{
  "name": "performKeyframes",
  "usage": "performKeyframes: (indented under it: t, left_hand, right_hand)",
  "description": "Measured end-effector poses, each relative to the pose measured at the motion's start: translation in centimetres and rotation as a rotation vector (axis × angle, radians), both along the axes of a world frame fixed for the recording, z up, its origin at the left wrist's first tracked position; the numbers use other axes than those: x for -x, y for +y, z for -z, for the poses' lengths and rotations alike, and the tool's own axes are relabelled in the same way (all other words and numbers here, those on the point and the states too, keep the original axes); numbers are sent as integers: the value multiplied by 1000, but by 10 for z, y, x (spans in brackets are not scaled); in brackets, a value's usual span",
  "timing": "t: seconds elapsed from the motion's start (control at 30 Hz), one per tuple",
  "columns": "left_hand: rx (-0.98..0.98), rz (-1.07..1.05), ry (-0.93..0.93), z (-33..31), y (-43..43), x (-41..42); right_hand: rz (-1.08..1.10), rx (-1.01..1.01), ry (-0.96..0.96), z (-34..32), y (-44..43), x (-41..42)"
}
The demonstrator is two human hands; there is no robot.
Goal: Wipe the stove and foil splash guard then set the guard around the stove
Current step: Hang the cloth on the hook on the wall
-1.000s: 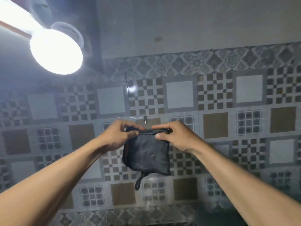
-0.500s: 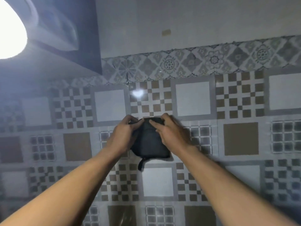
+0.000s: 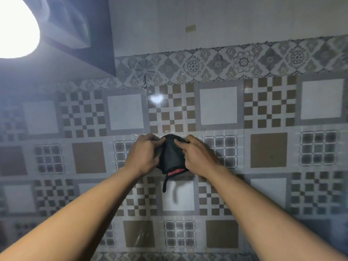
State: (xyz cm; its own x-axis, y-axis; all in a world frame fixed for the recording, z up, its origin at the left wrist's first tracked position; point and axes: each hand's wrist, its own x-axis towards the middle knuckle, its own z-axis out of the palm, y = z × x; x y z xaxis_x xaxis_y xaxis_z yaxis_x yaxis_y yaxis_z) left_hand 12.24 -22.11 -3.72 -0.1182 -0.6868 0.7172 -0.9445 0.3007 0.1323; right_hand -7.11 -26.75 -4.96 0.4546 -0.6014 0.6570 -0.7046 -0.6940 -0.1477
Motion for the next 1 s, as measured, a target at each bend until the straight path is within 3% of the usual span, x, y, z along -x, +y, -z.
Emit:
performKeyframes:
  t: [0.2,0.4,0.67,1.0]
  left_hand:
    - [-124,-71,25,-15,24,14]
    - [-85,-164,36,-13,65,18]
    - [-383,-189,40,13,137,19]
    - [-576,-414,140,94,229,19]
  right_hand:
    - [11,-93,-17,-8,19,10]
    - [20,-84,-42,-22,63,28]
    - [67,-299,200,-13,139,35]
    - [-137,-391,472,31,174,17]
